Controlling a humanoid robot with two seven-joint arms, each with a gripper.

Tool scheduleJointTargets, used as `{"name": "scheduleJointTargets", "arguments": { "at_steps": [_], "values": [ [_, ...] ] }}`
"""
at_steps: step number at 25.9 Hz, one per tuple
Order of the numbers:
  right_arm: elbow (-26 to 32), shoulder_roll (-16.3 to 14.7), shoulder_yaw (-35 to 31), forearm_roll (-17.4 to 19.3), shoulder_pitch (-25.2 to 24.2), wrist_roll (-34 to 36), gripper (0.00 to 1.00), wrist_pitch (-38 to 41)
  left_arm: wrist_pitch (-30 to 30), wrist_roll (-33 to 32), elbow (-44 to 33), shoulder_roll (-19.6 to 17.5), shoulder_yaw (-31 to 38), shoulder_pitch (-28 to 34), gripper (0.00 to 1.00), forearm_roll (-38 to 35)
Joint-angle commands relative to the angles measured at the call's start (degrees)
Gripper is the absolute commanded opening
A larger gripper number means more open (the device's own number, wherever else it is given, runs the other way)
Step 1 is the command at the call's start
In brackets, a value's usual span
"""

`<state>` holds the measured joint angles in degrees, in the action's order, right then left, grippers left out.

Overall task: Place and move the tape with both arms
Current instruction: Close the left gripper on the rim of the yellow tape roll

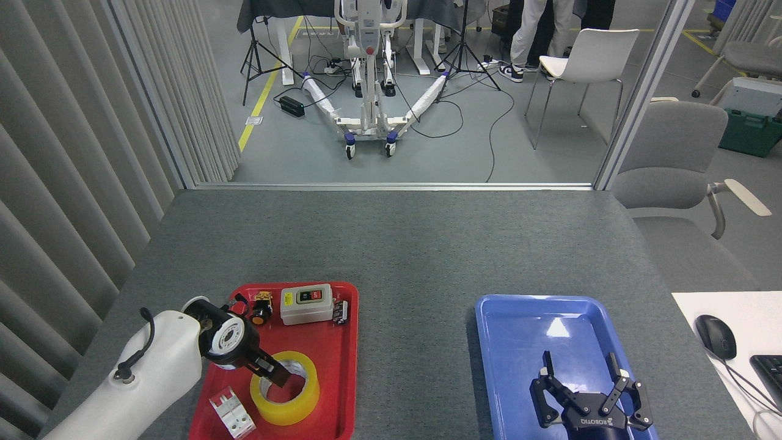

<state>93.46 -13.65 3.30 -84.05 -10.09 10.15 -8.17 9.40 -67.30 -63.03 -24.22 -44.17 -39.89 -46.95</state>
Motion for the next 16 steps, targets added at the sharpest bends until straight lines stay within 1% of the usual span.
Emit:
{"name": "scheduleJointTargets", "arguments": {
  "at_steps": [1, 2, 4, 5, 7, 8, 11, 13, 15, 16],
  "values": [
    [0.06, -0.5, 0.13, 0.03, 0.07, -0.13, 1.0, -0.18, 0.18, -0.11, 1.41, 0.14, -1.62, -1.07, 0.82, -0.16],
    [0.15, -0.5, 0.13, 0.03, -0.02, -0.13, 1.0, -0.18, 0.18, -0.47, 1.41, 0.14, -1.62, -1.07, 0.8, -0.25],
    [0.15, -0.41, 0.66, 0.03, -0.02, -0.13, 1.0, -0.18, 0.1, -2.66, 1.94, 0.4, -1.62, -1.16, 0.79, -0.42],
    [0.15, -0.33, 1.18, 0.03, -0.02, -0.13, 1.0, -0.18, 0.1, -3.72, 2.56, 0.75, -1.62, -1.24, 0.77, -0.51],
    [0.15, -0.06, 1.89, 0.03, -0.02, -0.13, 1.0, -0.27, 0.1, -4.51, 3.08, 1.46, -1.62, -1.33, 0.68, -0.51],
    [0.15, 0.11, 2.06, 0.03, -0.02, -0.13, 1.0, -0.18, 0.1, -4.6, 3.35, 1.72, -1.62, -1.33, 0.62, -0.51],
    [0.15, 0.03, 2.06, 0.03, 0.15, -0.13, 1.0, -0.36, 0.1, -5.12, 3.88, 2.25, -1.62, -1.42, 0.37, -0.51],
    [0.06, 0.03, 2.06, 0.03, 0.33, -0.13, 1.0, -0.36, 0.27, -5.12, 4.84, 2.95, -1.62, -1.42, 0.29, -0.51],
    [0.15, -0.24, 2.06, 0.03, 0.77, -0.13, 1.0, -0.36, 0.71, -5.12, 5.46, 3.57, -1.62, -1.42, 0.13, -0.51],
    [0.15, -0.5, 2.06, 0.11, 0.68, -0.13, 1.0, -0.36, 0.89, -5.12, 5.37, 3.92, -1.62, -1.42, 0.01, -0.51]
  ]
}}
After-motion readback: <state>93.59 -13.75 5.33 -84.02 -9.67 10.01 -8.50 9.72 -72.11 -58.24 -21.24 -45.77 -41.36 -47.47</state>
